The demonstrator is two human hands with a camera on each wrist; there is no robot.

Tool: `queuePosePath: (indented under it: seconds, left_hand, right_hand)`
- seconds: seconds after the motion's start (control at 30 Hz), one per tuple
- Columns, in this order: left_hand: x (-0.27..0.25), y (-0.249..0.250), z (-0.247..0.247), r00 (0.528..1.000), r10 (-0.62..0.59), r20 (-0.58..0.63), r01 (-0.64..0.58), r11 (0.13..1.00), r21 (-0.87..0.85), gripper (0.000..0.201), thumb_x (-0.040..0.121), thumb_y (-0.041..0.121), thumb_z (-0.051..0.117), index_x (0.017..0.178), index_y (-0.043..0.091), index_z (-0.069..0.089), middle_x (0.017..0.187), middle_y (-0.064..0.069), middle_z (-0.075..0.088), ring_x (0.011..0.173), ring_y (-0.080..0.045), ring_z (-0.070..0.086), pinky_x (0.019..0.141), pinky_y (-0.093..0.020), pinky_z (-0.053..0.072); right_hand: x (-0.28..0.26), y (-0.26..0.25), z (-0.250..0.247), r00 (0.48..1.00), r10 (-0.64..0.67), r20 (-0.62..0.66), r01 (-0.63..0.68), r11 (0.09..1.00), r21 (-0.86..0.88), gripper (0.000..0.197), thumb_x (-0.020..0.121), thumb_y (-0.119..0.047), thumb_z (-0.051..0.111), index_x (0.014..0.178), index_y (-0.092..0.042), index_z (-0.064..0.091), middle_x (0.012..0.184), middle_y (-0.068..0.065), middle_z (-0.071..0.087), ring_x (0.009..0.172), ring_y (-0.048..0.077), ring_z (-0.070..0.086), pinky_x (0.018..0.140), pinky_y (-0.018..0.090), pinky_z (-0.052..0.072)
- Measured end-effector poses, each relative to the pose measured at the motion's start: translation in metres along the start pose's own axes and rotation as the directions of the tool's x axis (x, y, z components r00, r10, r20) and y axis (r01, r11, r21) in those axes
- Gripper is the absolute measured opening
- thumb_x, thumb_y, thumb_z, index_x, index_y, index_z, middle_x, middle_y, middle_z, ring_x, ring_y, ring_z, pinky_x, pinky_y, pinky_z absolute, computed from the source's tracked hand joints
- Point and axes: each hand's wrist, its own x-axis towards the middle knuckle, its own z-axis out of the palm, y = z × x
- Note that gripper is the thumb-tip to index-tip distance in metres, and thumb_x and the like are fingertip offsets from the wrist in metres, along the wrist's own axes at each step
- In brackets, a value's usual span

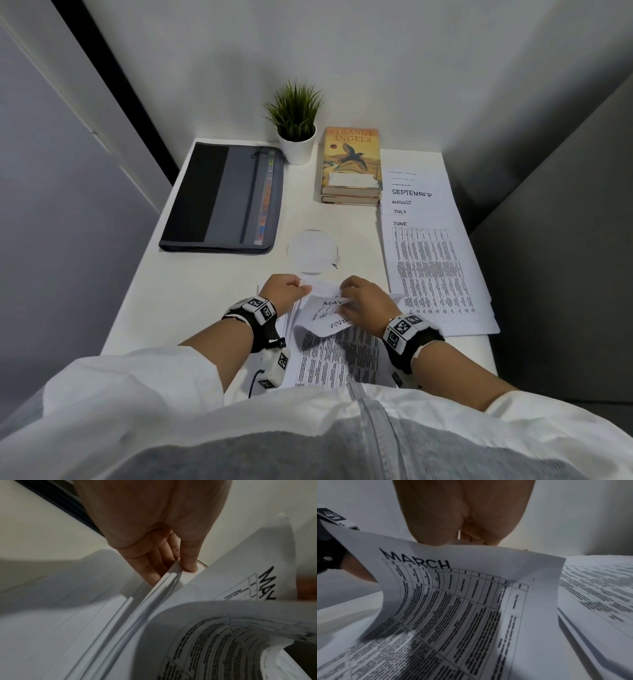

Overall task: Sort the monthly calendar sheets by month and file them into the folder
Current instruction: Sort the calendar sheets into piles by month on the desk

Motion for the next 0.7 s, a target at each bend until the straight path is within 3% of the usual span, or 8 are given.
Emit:
queuePosePath:
  seconds: [0.1,0.2,0.37,0.5,0.6,0.7]
  left_hand:
    - [0.002,-0.002,-0.001,1.0,-0.024,0.006,0.024,0.999,-0.029,0.028,0.087,0.03,0.068,0.07,0.009,0.06,0.061,-0.003,0.048,0.057,-0.019,0.044,0.061,-0.027,0.039]
    - [0.003,-0.003,-0.001,0.999,-0.051,0.018,0.052,0.997,-0.061,0.029,0.091,0.03,0.063,0.072,0.009,0.058,0.069,-0.01,0.05,0.064,-0.021,0.048,0.066,-0.031,0.044]
    - [0.005,-0.002,-0.001,0.999,-0.027,-0.025,0.028,0.999,0.038,0.033,0.089,0.025,0.063,0.065,0.011,0.046,0.066,-0.011,0.043,0.063,-0.021,0.044,0.067,-0.032,0.042]
    - [0.003,0.001,-0.001,1.0,0.01,0.01,-0.011,0.998,0.062,0.034,0.085,0.024,0.07,0.063,0.012,0.045,0.061,-0.006,0.04,0.058,-0.018,0.039,0.057,-0.027,0.032]
    - [0.003,0.004,-0.001,0.999,0.04,0.02,-0.041,0.996,0.079,0.025,0.084,0.018,0.071,0.068,0.01,0.054,0.058,-0.001,0.04,0.054,-0.016,0.037,0.052,-0.025,0.031]
    - [0.002,0.006,0.001,0.997,0.069,0.026,-0.071,0.993,0.092,0.015,0.085,0.014,0.07,0.076,0.005,0.063,0.06,-0.003,0.052,0.056,-0.015,0.044,0.052,-0.022,0.037]
  right_hand:
    - [-0.004,-0.001,0.002,1.0,-0.014,-0.022,0.015,0.999,0.044,0.017,0.084,-0.024,0.066,0.085,-0.007,0.068,0.095,0.002,0.055,0.076,0.022,0.058,0.066,0.026,0.042]
    - [-0.008,-0.003,0.003,0.999,-0.025,0.03,0.023,0.999,0.042,0.018,0.083,-0.028,0.065,0.079,-0.011,0.066,0.086,-0.001,0.052,0.068,0.019,0.054,0.06,0.026,0.037]
    - [-0.011,-0.004,0.001,0.998,0.007,0.069,-0.012,0.997,0.074,0.021,0.08,-0.03,0.066,0.074,-0.012,0.058,0.082,0.0,0.053,0.067,0.019,0.052,0.059,0.029,0.04]
    - [-0.007,-0.009,-0.005,0.997,0.051,0.051,-0.057,0.989,0.135,0.02,0.084,-0.031,0.058,0.094,-0.014,0.061,0.09,0.001,0.063,0.078,0.019,0.059,0.066,0.032,0.049]
    - [-0.002,-0.013,-0.011,0.997,0.038,0.074,-0.049,0.986,0.156,0.018,0.085,-0.031,0.054,0.098,-0.019,0.058,0.092,0.002,0.068,0.078,0.021,0.063,0.065,0.036,0.053]
    - [0.002,-0.015,-0.013,0.997,-0.002,0.071,-0.009,0.989,0.148,0.015,0.087,-0.025,0.053,0.099,-0.018,0.057,0.093,0.002,0.066,0.079,0.021,0.062,0.068,0.037,0.052]
